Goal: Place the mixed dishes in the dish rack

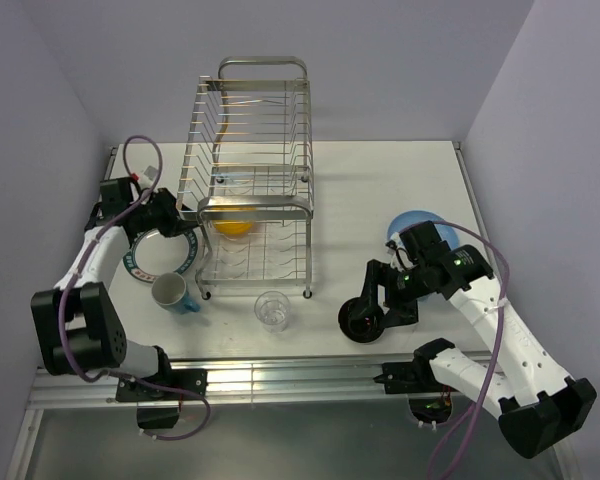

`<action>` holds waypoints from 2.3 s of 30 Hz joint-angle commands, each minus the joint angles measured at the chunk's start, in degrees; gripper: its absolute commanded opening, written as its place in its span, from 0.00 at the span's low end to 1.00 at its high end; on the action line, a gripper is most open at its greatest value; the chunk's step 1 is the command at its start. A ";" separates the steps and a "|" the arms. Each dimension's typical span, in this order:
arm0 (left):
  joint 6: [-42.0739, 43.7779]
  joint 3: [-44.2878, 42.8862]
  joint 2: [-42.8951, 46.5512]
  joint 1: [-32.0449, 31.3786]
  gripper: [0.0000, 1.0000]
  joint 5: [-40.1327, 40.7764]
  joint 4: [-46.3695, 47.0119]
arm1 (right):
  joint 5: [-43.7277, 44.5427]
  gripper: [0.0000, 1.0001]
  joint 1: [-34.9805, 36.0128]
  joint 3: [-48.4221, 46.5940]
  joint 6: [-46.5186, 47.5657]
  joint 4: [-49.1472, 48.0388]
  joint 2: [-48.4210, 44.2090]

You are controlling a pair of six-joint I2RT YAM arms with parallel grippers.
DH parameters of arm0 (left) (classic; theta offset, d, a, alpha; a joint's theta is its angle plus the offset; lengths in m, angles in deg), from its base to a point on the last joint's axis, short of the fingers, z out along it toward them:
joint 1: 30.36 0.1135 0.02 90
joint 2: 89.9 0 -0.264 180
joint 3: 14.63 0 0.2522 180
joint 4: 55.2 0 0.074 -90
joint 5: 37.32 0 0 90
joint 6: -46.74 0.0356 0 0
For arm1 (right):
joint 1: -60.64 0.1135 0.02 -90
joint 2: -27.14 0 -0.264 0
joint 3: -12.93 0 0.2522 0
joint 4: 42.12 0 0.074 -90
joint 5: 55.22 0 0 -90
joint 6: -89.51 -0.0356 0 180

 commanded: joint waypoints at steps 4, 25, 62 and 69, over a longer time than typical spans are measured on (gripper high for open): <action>-0.90 0.55 11.73 5.52 0.43 12.13 -8.49 | 11.79 0.83 -0.05 4.62 2.50 -1.69 0.09; -5.56 4.59 21.94 5.88 0.57 21.44 -12.46 | 26.63 0.76 19.45 6.91 -4.62 -17.33 12.91; -7.23 9.87 21.68 5.79 0.59 20.22 -7.71 | 34.32 0.58 26.93 5.32 -7.26 -22.52 14.67; -6.62 9.34 21.33 5.79 0.59 20.56 -8.06 | 31.32 0.54 27.81 7.96 -8.75 -27.88 17.31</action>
